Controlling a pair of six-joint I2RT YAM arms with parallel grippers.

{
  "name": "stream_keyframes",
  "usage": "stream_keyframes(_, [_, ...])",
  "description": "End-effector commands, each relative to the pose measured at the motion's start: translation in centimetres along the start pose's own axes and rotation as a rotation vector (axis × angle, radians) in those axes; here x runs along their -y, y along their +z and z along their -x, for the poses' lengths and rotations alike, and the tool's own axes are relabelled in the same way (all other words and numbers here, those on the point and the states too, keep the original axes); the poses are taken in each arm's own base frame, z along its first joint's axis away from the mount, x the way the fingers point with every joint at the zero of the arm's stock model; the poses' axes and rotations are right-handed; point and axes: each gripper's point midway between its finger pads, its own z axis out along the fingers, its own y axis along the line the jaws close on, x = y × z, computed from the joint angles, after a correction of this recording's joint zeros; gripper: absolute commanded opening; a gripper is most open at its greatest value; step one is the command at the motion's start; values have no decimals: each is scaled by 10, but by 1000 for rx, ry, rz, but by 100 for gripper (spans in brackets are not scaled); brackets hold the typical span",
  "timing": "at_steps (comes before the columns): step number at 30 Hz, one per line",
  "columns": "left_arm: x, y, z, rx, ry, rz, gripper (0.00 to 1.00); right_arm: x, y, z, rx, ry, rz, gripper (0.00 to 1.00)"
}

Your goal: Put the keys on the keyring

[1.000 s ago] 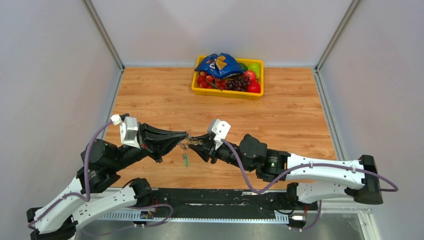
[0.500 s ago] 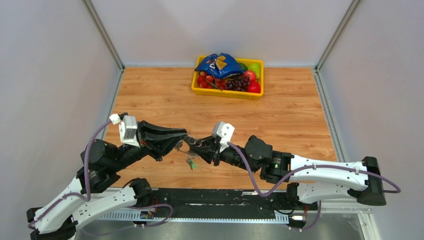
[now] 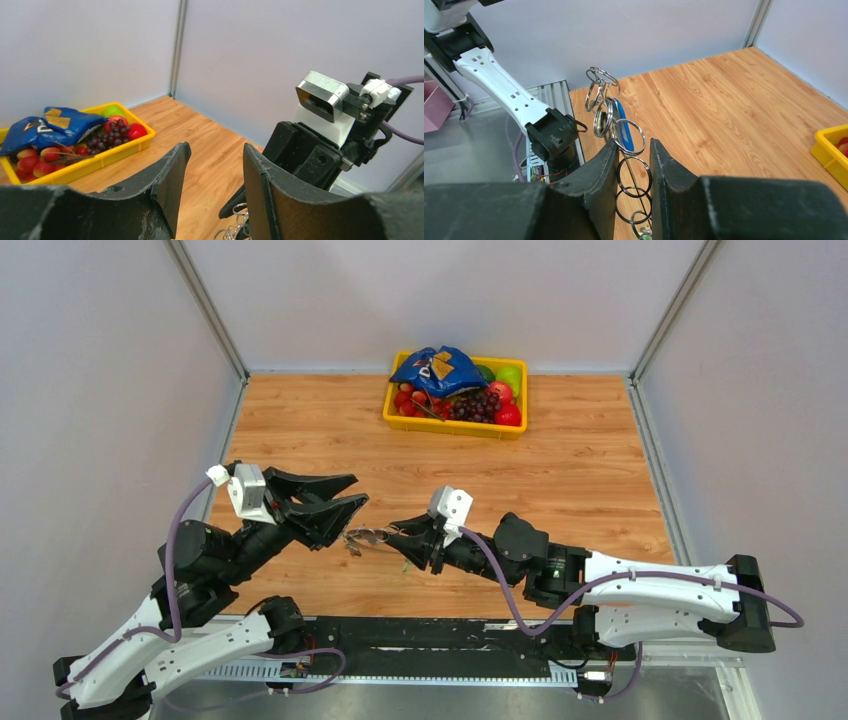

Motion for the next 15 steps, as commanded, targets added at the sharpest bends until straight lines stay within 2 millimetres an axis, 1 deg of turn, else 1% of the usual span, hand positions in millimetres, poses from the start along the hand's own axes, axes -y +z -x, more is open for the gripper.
stream_keyframes(1, [-14, -3, 14, 44, 22, 82, 54, 18, -5, 19, 75, 18, -94, 0])
stream_keyframes(5, [-37, -12, 10, 48, 14, 208, 55, 40, -6, 10, 35, 14, -207, 0])
stream_keyframes(6, [-47, -15, 7, 40, 17, 260, 55, 45, -5, 8, 24, 10, -230, 0])
stream_keyframes(7, [-51, -18, 6, 40, 16, 283, 55, 51, -4, 2, 1, 33, -252, 0])
stream_keyframes(10, [-74, -30, -3, 11, 23, 415, 55, 70, 1, -13, -60, 72, -303, 0])
stream_keyframes(12, [-83, -38, -6, 3, 23, 471, 55, 83, 2, -23, -94, 90, -343, 0])
stream_keyframes(15, [-89, -50, -6, 10, 13, 508, 55, 110, 0, -41, -144, 120, -410, 0])
